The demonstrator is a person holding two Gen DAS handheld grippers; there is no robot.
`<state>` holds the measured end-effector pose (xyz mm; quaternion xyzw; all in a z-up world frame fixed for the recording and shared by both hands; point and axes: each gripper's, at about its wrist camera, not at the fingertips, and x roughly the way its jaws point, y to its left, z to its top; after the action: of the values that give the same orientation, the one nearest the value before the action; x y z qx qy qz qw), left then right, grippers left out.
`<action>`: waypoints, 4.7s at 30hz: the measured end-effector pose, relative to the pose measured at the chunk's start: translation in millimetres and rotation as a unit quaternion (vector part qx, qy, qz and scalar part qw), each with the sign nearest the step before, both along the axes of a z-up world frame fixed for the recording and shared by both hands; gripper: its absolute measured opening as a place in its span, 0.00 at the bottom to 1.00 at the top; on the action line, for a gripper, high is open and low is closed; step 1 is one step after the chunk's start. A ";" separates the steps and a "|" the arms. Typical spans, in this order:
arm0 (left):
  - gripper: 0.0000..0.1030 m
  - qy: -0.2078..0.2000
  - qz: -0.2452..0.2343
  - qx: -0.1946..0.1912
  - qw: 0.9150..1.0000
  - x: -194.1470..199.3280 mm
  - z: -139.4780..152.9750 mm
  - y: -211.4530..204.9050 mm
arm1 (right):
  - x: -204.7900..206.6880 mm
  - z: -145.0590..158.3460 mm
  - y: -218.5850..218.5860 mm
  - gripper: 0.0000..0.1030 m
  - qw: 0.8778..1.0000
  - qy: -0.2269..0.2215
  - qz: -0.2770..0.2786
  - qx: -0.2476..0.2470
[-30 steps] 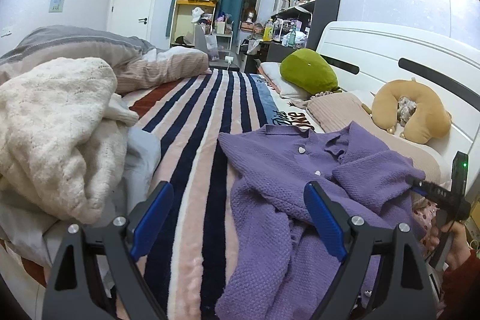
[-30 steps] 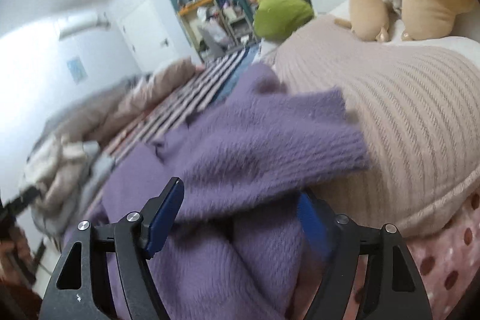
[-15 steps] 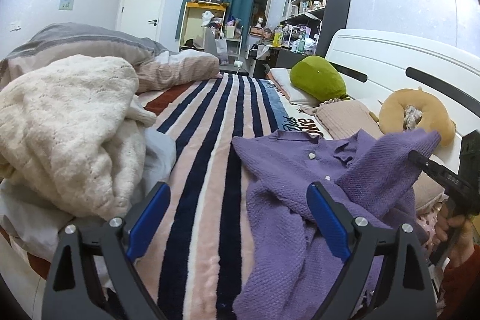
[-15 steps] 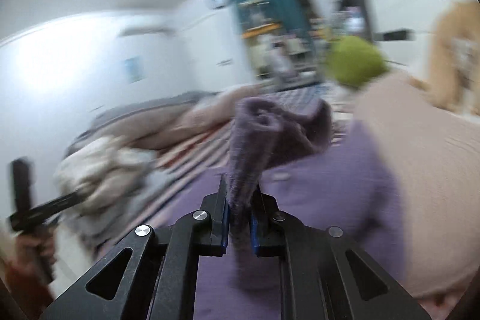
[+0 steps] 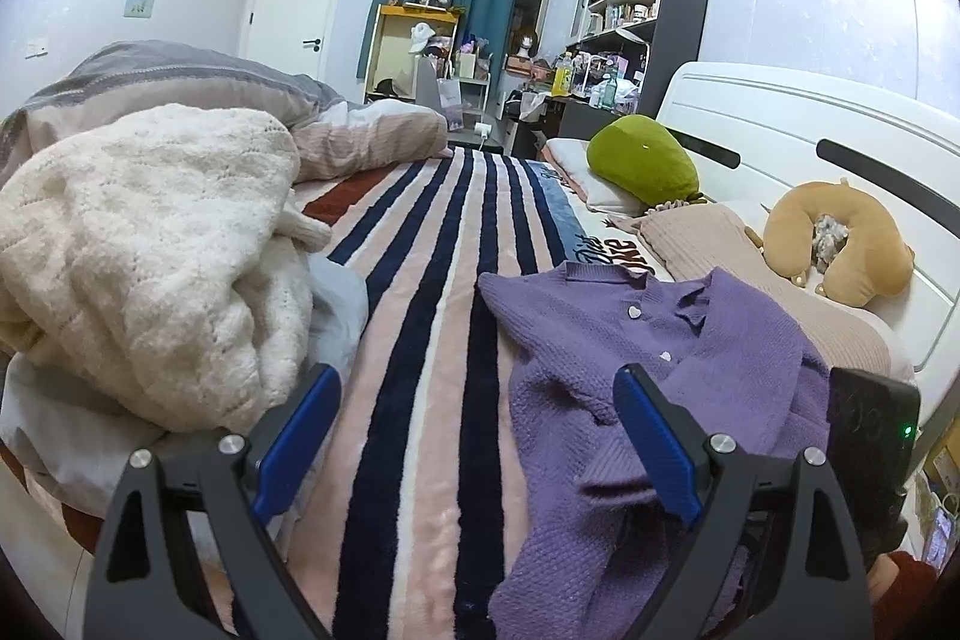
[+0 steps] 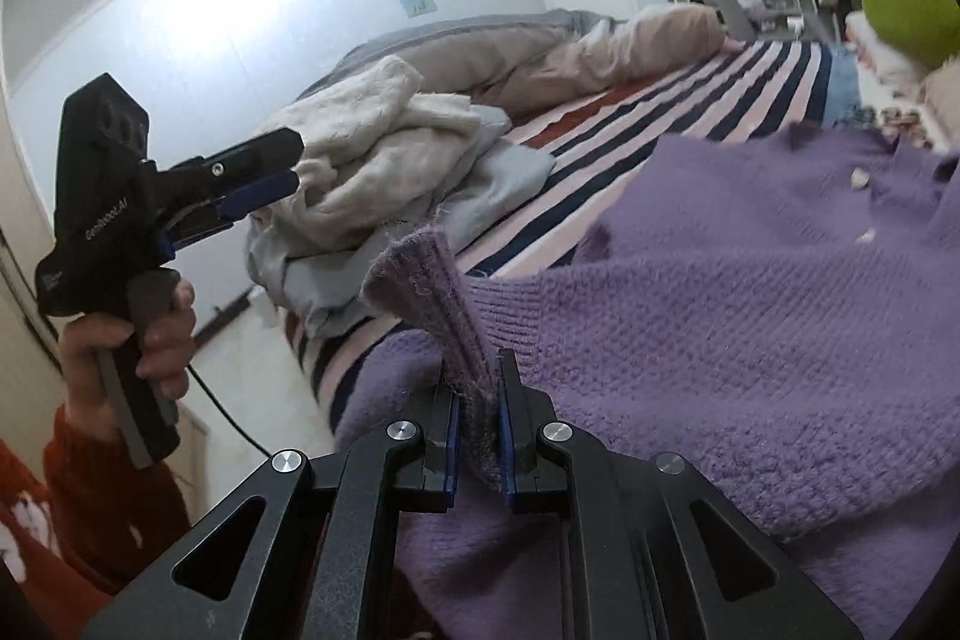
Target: Fold large clothes
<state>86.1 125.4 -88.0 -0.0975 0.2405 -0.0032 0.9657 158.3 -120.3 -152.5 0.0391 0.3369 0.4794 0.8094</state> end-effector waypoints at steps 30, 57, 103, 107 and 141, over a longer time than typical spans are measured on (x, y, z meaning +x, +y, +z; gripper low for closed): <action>0.55 0.171 -0.157 -0.067 0.970 28.8 -114.1 -41.9 | -91.9 -29.4 -260.3 0.61 0.941 0.070 -0.331 -0.010; 0.11 0.055 -0.203 -0.146 0.967 3.6 -41.1 -45.0 | -92.2 37.2 -217.4 0.02 0.955 -0.024 -0.287 0.069; 0.81 0.231 -0.178 -0.096 0.952 203.9 -12.1 19.5 | 126.3 78.0 -192.6 0.71 0.952 0.075 -0.263 -0.134; 0.81 0.207 -0.220 -0.046 0.952 158.1 16.9 10.2 | 81.5 117.0 -196.2 0.71 0.967 0.037 -0.222 -0.122; 0.42 0.187 -0.200 -0.004 0.962 234.7 -23.9 -39.7 | 172.8 47.8 -152.1 0.14 0.953 0.087 -0.236 -0.169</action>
<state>320.8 85.7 -111.9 -0.0496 0.4316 -0.1792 0.8827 331.1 -272.3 -104.7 0.0216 0.4629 0.2055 0.8620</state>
